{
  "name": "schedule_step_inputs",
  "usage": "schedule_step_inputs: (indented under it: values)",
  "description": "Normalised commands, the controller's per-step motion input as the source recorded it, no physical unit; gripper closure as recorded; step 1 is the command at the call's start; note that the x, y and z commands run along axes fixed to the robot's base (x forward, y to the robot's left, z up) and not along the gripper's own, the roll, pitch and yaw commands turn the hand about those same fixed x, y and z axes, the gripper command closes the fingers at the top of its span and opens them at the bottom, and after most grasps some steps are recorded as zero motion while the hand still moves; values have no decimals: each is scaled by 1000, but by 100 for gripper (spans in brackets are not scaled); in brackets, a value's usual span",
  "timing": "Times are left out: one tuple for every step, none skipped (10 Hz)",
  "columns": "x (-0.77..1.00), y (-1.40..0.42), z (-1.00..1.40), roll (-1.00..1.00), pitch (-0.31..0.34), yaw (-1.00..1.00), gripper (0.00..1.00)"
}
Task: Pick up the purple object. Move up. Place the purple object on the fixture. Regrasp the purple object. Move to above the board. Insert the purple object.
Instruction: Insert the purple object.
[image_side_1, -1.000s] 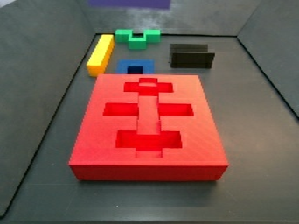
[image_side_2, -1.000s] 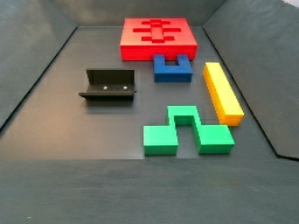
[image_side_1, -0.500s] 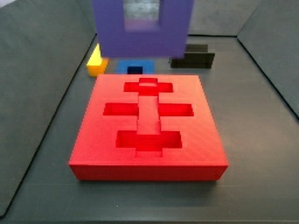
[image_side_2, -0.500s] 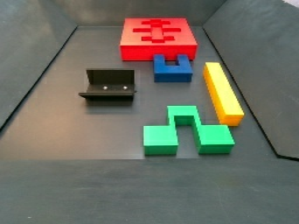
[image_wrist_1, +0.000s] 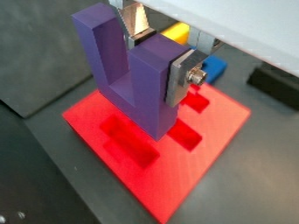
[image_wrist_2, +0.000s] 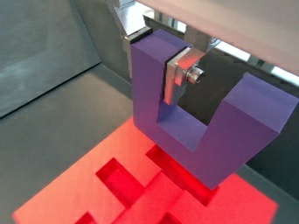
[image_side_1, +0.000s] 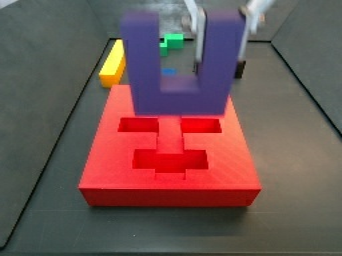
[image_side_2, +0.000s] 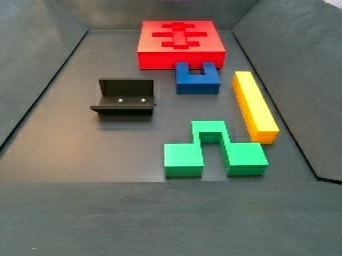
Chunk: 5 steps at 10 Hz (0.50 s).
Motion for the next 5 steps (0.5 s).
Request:
schedule_step_inputs:
  values:
    - [257,-97,-557,-6,-66,-123,100]
    - [126,-29,-477,0,-27,-77,100]
    - [26,0,-440,0,0,-51,100]
    - [-51,0,-474,87,0,0,100]
    - [-189,-123,-423,224,-7,129,100]
